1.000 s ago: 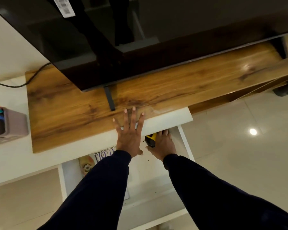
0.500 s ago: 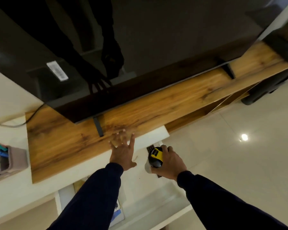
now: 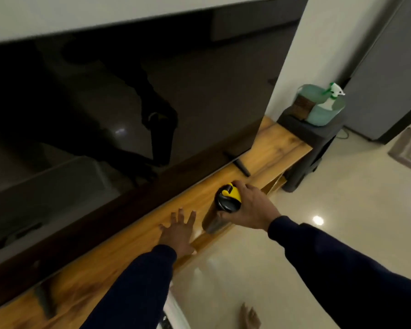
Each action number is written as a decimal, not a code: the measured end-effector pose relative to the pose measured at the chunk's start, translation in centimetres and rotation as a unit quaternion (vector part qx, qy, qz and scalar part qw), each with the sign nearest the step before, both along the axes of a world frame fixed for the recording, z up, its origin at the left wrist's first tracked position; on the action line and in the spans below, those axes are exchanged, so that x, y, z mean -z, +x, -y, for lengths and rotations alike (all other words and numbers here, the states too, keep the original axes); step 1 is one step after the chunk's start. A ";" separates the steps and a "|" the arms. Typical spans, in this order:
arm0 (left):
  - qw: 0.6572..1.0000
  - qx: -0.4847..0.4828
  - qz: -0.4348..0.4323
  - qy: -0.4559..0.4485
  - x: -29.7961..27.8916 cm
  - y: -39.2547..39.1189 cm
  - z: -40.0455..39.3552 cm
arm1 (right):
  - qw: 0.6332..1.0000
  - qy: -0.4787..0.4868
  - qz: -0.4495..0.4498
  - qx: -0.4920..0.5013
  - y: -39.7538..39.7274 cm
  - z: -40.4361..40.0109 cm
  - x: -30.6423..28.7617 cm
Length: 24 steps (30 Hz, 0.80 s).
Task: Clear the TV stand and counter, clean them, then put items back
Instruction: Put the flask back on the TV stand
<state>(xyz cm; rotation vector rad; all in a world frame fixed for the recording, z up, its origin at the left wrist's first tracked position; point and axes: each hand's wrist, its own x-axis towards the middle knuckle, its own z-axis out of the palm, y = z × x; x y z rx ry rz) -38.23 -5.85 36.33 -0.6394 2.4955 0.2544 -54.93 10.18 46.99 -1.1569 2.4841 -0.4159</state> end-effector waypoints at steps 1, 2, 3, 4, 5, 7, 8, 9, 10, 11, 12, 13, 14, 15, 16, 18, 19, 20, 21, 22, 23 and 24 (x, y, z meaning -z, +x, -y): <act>1.000 -0.003 0.003 0.004 0.5 -2.8 -0.3 | 1.000 -0.002 -0.005 0.009 -3.3 -0.4 -0.2; 1.000 -0.005 0.004 0.005 1.0 -5.4 -0.4 | 1.000 -0.007 -0.009 0.019 -6.3 -0.6 -0.4; 1.000 -0.006 0.001 0.009 1.3 -8.0 -0.6 | 0.999 -0.014 -0.013 0.028 -9.3 -0.7 -0.7; 1.000 -0.007 0.000 0.016 1.5 -10.7 -0.8 | 0.999 -0.018 -0.019 0.038 -12.4 -0.9 -0.8; 1.000 -0.011 0.000 0.024 1.8 -13.3 -1.1 | 0.998 -0.020 -0.027 0.047 -15.3 -1.1 -0.8; 0.999 -0.009 -0.001 0.037 2.4 -18.1 -1.6 | 0.996 -0.026 -0.045 0.067 -20.7 -1.1 -0.6; 0.999 -0.008 0.000 0.038 2.7 -20.1 -1.9 | 0.995 -0.032 -0.052 0.079 -23.2 -1.1 -0.4; 0.999 -0.007 0.004 0.039 3.4 -22.5 -2.1 | 0.994 -0.035 -0.057 0.091 -26.0 -0.9 -0.1; 0.999 -0.009 0.010 0.039 4.0 -24.1 -2.1 | 0.992 -0.043 -0.064 0.097 -28.1 -0.7 0.2; 0.999 -0.011 0.018 0.040 4.5 -25.2 -2.1 | 0.991 -0.050 -0.071 0.101 -29.9 -0.3 0.4; 0.999 -0.012 0.026 0.041 5.0 -26.1 -2.1 | 0.990 -0.056 -0.074 0.103 -31.6 0.1 0.7; 0.999 -0.012 0.032 0.040 5.6 -27.0 -2.2 | 0.990 -0.061 -0.073 0.108 -33.3 0.5 1.0; 0.998 -0.012 0.036 0.043 6.3 -27.9 -2.2 | 0.989 -0.066 -0.071 0.111 -34.9 0.9 1.3; 0.998 -0.016 0.040 0.047 6.7 -28.1 -2.2 | 0.989 -0.067 -0.071 0.112 -35.9 1.5 1.5; 0.998 -0.023 0.042 0.052 7.3 -28.4 -2.2 | 0.989 -0.066 -0.071 0.113 -37.1 2.1 1.9; 0.997 -0.032 0.044 0.050 8.6 -28.6 -2.2 | 0.989 -0.058 -0.071 0.114 -38.9 3.6 2.5; 0.998 -0.032 0.042 0.044 9.2 -28.6 -2.2 | 0.989 -0.055 -0.072 0.113 -39.6 4.3 2.8; 0.998 -0.030 0.038 0.038 9.6 -28.4 -2.2 | 0.989 -0.054 -0.074 0.113 -39.9 4.9 3.1; 0.998 -0.027 0.033 0.035 10.0 -28.5 -2.2 | 0.989 -0.051 -0.078 0.112 -40.4 5.5 3.4; 0.998 -0.026 0.031 0.038 10.3 -28.7 -2.1 | 0.989 -0.048 -0.083 0.111 -40.9 6.2 3.7; 0.998 -0.023 0.032 0.042 10.3 -28.7 -2.1 | 0.989 -0.046 -0.084 0.111 -41.1 6.7 4.0; 0.998 -0.024 0.037 0.048 10.0 -28.7 -2.0 | 0.990 -0.047 -0.078 0.110 -41.3 7.2 4.4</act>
